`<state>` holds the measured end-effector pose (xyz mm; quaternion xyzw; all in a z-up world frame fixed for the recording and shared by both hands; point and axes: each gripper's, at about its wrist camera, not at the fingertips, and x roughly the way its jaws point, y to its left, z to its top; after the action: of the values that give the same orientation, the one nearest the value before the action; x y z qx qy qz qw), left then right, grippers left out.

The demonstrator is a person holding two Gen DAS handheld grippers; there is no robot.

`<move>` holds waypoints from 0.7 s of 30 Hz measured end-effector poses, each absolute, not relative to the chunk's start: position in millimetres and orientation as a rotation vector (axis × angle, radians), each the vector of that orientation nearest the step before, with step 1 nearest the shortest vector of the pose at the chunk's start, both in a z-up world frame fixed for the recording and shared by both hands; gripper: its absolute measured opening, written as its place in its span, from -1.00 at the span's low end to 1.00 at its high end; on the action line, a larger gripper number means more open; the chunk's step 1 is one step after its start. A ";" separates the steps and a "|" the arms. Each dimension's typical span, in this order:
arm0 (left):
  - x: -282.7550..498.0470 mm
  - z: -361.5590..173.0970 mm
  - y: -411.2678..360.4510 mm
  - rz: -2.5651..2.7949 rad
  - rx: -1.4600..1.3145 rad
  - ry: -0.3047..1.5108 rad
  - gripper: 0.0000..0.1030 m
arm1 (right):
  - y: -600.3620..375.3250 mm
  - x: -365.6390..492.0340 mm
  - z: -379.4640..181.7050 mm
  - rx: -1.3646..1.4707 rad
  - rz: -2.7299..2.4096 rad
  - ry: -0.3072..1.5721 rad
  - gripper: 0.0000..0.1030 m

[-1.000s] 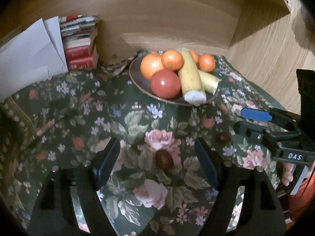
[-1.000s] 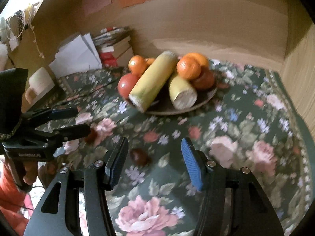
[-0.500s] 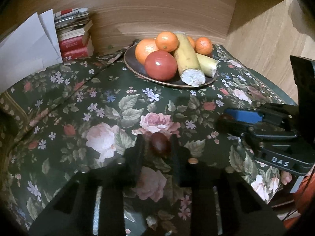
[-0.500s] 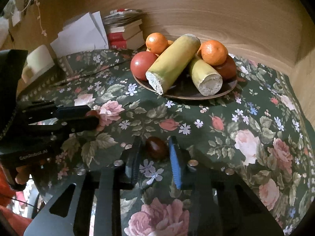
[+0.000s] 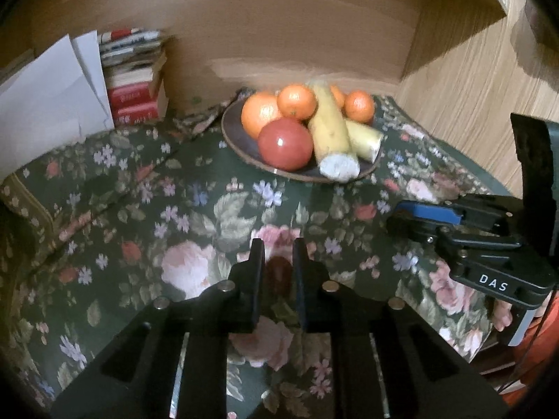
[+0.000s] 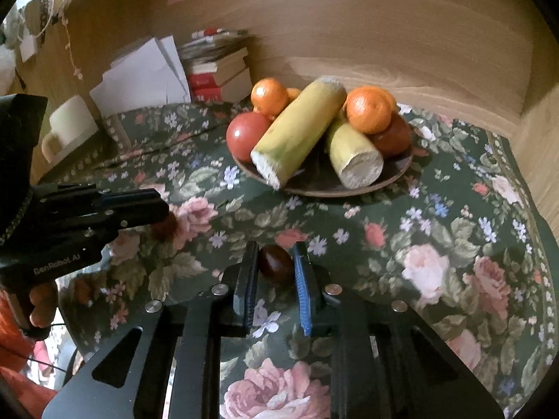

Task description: Organize fruits

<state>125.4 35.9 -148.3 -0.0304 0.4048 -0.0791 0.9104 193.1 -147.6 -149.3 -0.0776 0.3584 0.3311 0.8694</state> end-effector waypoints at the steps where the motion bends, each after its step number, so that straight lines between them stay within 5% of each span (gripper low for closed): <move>1: 126.3 -145.8 35.8 -0.165 -0.064 0.827 -0.70 | -148.9 193.7 -146.8 -0.159 0.691 0.743 -0.65; 21: 150.5 -108.8 36.9 -0.191 -0.094 0.734 -0.70 | -161.8 219.2 -109.0 -0.118 0.670 0.637 -0.65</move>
<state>150.5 36.9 -108.8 -0.0459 0.3583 -0.0934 0.9278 219.2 -161.8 -109.0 -0.0568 0.3073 0.3229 0.8933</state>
